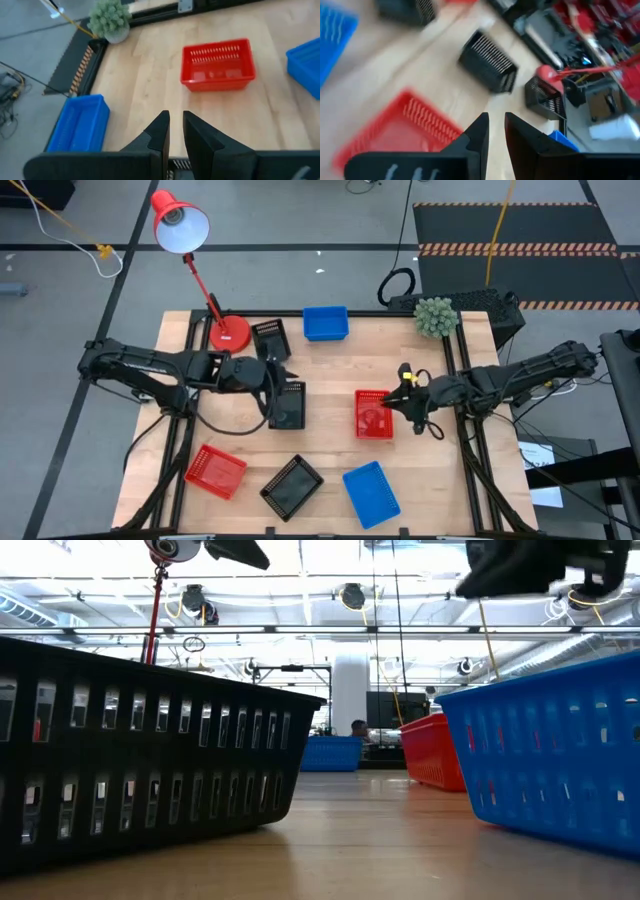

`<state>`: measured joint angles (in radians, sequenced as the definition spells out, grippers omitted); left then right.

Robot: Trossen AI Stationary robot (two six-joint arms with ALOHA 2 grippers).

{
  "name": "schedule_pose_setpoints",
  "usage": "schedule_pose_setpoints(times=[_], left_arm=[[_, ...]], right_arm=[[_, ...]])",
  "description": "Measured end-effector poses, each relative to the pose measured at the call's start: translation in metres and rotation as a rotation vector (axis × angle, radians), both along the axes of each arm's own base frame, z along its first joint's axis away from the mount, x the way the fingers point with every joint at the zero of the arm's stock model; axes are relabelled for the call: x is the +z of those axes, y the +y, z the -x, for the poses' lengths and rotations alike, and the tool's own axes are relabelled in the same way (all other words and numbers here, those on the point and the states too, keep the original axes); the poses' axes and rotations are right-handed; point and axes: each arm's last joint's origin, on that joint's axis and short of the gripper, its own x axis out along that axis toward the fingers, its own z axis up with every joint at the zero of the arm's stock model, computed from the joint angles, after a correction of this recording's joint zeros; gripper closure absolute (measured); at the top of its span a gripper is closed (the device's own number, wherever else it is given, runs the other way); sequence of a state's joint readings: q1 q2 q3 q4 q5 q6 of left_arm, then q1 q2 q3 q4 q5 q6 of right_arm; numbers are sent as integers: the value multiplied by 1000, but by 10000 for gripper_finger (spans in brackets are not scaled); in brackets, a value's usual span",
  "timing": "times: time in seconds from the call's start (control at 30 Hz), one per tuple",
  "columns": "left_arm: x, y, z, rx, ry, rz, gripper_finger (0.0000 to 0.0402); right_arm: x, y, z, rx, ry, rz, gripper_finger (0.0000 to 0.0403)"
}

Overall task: Stack baskets by color
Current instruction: Stack the top black bin on top the middle black bin

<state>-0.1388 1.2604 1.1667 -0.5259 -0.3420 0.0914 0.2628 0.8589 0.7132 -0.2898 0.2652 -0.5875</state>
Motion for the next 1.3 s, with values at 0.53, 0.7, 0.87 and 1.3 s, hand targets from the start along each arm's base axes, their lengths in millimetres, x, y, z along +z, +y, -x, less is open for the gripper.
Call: schedule_pose_setpoints(times=[0.53,0.7,0.87,1.3], left_arm=[[-16,-34,23,67,167,44,346],[-17,-31,24,70,188,6,340],[-19,-20,25,86,243,-45,314],[-21,33,21,216,300,-60,284]], right_arm=[[5,2,-2,-143,-61,-315,346],[5,2,-2,-162,-62,-352,346],[3,2,-2,-179,-59,-390,346],[-17,2,-1,-182,-35,-379,346]])
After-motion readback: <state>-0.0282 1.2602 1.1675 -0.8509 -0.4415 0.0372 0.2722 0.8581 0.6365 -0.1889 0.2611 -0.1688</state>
